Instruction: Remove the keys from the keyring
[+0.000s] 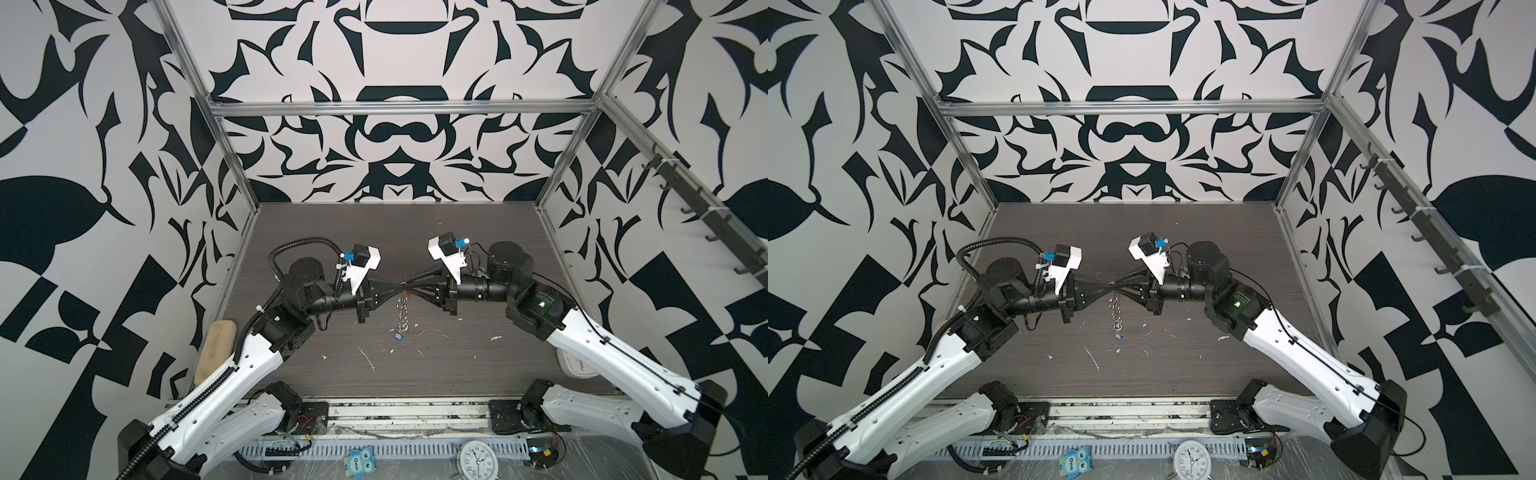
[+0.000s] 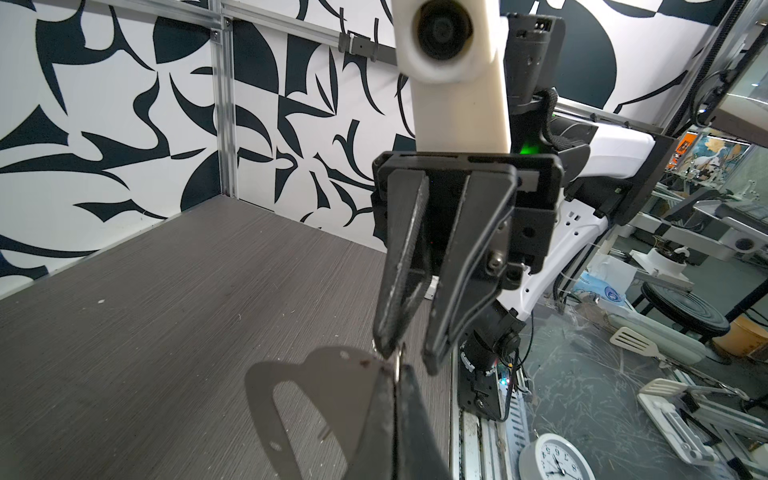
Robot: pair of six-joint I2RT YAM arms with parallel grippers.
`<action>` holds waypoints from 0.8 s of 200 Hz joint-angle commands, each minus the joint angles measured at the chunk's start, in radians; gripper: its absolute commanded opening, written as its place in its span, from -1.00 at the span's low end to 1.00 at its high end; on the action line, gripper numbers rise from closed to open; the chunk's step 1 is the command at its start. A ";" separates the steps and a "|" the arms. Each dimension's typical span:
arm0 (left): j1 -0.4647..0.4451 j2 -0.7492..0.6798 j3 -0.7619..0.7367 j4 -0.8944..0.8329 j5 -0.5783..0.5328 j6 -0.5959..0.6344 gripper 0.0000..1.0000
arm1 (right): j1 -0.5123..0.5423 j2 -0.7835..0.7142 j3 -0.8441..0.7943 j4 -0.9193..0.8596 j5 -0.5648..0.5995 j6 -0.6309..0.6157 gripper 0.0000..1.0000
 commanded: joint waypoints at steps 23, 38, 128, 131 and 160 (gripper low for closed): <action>0.003 -0.007 0.020 0.039 0.002 -0.006 -1.00 | 0.002 -0.003 0.037 0.018 -0.021 0.001 -0.83; 0.003 -0.004 0.021 0.039 0.004 -0.009 -1.00 | 0.000 -0.003 0.035 0.017 -0.009 0.001 -0.94; 0.003 -0.039 0.022 -0.028 -0.112 -0.035 -0.39 | -0.011 0.040 0.141 -0.242 0.041 -0.123 -1.00; 0.003 -0.039 0.022 -0.030 -0.115 -0.034 -0.40 | -0.013 0.045 0.151 -0.263 0.041 -0.135 -1.00; 0.003 -0.018 0.037 -0.066 -0.101 -0.032 -0.66 | -0.029 0.081 0.233 -0.407 0.012 -0.233 -1.00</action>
